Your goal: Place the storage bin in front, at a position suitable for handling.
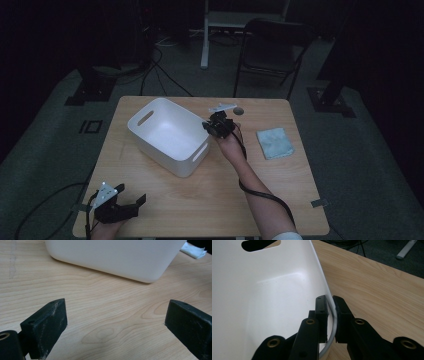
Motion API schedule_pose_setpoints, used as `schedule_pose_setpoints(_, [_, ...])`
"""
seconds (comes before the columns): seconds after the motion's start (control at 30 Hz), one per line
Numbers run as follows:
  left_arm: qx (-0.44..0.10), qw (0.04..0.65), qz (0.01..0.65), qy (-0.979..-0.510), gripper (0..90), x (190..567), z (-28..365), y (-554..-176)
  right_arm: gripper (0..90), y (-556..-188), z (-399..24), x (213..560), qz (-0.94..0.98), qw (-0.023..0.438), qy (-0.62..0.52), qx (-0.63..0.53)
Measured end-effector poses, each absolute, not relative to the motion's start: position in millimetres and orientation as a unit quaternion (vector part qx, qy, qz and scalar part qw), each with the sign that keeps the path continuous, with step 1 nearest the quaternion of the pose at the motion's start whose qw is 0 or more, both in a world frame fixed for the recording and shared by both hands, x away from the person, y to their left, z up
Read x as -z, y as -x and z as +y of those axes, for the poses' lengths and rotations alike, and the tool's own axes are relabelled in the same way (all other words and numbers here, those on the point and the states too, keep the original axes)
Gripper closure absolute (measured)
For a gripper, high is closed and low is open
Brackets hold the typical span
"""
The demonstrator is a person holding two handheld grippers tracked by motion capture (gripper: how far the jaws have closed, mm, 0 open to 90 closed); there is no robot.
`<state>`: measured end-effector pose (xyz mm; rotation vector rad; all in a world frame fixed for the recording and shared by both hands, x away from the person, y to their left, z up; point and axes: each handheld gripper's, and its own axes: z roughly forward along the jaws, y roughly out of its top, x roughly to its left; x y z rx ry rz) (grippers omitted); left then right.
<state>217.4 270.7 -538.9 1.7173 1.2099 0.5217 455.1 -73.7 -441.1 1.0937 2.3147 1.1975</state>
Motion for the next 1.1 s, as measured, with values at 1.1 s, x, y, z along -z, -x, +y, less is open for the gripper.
schedule_pose_setpoints(1.1, [-0.214, 0.460, 0.497, -0.704, 4.2, 541, 262, -219, 84.2, -423, -128, 439, 0.825, 0.148, -0.361, -0.408])
